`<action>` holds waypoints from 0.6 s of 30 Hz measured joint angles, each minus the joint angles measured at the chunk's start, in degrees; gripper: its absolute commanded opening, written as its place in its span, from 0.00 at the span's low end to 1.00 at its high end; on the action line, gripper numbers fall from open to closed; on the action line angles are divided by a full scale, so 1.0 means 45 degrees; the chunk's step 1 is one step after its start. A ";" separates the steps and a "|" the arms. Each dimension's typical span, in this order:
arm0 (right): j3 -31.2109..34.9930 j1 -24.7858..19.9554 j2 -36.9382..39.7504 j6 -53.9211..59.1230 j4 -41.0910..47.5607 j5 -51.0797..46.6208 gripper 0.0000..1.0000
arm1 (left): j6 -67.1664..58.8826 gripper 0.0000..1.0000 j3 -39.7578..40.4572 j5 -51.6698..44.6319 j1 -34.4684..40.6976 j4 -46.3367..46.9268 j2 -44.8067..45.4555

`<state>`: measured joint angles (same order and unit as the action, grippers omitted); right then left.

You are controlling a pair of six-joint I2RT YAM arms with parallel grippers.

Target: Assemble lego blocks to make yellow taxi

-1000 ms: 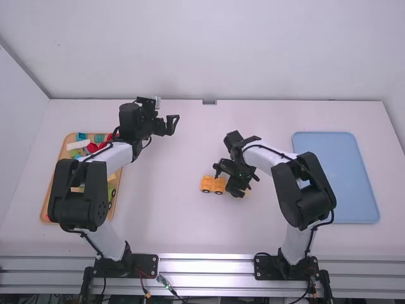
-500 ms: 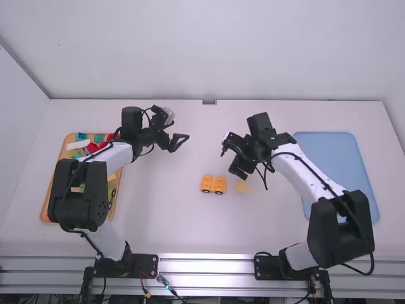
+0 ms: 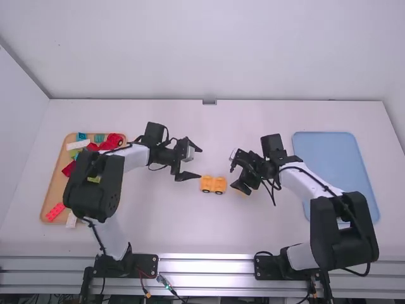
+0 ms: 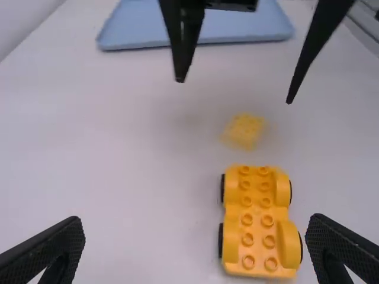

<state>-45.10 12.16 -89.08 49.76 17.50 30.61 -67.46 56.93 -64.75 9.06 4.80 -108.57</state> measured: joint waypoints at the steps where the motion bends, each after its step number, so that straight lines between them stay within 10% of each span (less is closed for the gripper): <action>1: 0.0306 -0.0068 0.0000 0.0214 -0.0398 0.0321 0.98 | -0.0238 0.99 0.0000 -0.0121 0.0160 -0.0189 -0.0393; 18: 0.5348 -0.2667 -0.0733 0.0622 -0.8140 0.3483 0.85 | -0.0680 0.99 0.0000 -0.0986 0.0238 -0.0738 -0.1423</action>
<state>-21.04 0.16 -92.38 52.56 -19.14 46.28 -70.52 56.93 -69.19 10.13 1.48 -114.98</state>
